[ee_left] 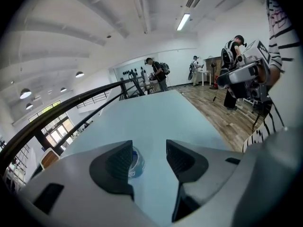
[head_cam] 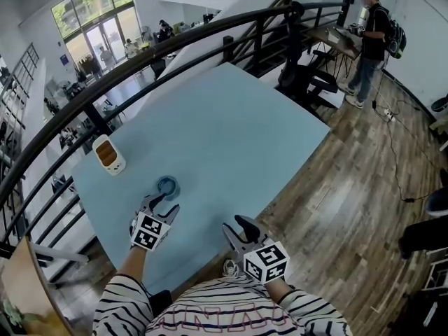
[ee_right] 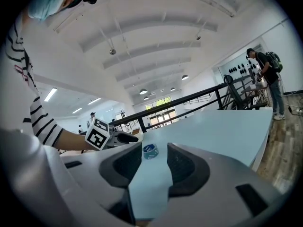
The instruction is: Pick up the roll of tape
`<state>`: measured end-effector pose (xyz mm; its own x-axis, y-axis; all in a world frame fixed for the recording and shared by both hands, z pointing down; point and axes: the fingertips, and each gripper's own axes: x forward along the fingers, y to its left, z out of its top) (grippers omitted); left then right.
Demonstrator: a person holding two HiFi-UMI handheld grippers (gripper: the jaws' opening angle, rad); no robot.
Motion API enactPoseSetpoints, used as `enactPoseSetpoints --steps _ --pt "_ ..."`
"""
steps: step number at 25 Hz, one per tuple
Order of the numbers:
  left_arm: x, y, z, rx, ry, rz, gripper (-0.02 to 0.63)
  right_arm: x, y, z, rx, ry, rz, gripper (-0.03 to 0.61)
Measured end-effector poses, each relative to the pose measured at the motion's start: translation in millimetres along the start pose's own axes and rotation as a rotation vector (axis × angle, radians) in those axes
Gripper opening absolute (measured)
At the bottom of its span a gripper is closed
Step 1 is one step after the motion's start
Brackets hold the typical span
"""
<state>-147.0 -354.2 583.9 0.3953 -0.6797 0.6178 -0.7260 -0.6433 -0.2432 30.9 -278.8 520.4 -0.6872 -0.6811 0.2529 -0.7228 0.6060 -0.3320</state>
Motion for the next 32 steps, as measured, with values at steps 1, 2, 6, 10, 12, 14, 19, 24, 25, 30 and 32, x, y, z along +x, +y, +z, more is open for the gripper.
enactPoseSetpoints --steps 1,2,6,10,12,14,19,24,25,30,32 --pt "4 3 -1 -0.016 0.001 0.006 0.202 2 -4 1 -0.001 0.004 0.003 0.161" --pt "7 6 -1 -0.032 0.001 0.012 0.202 4 -8 1 -0.003 0.007 0.005 0.161" --pt "15 12 -3 -0.067 0.000 0.023 0.202 9 -17 7 -0.011 0.014 0.022 0.161" --pt "25 21 -4 -0.072 -0.001 0.034 0.202 16 -22 9 -0.019 0.019 0.034 0.162" --pt "29 26 -9 -0.065 0.012 0.040 0.202 18 -22 9 -0.020 0.026 0.034 0.161" --pt "33 28 -12 -0.045 0.020 0.037 0.202 18 -23 7 -0.019 0.031 0.029 0.162" --pt "53 28 -26 -0.007 0.045 0.029 0.202 13 -36 -2 -0.012 0.049 -0.012 0.162" --pt "69 26 -42 0.023 0.078 0.014 0.202 3 -52 -5 -0.005 0.061 -0.065 0.161" --pt "72 26 -44 0.033 0.084 0.010 0.202 2 -54 -6 -0.005 0.063 -0.072 0.161" --pt "85 23 -56 0.101 0.130 -0.003 0.202 2 -65 -8 -0.005 0.072 -0.089 0.161" --pt "88 19 -62 0.144 0.160 -0.017 0.202 2 -67 -7 -0.006 0.075 -0.094 0.161"
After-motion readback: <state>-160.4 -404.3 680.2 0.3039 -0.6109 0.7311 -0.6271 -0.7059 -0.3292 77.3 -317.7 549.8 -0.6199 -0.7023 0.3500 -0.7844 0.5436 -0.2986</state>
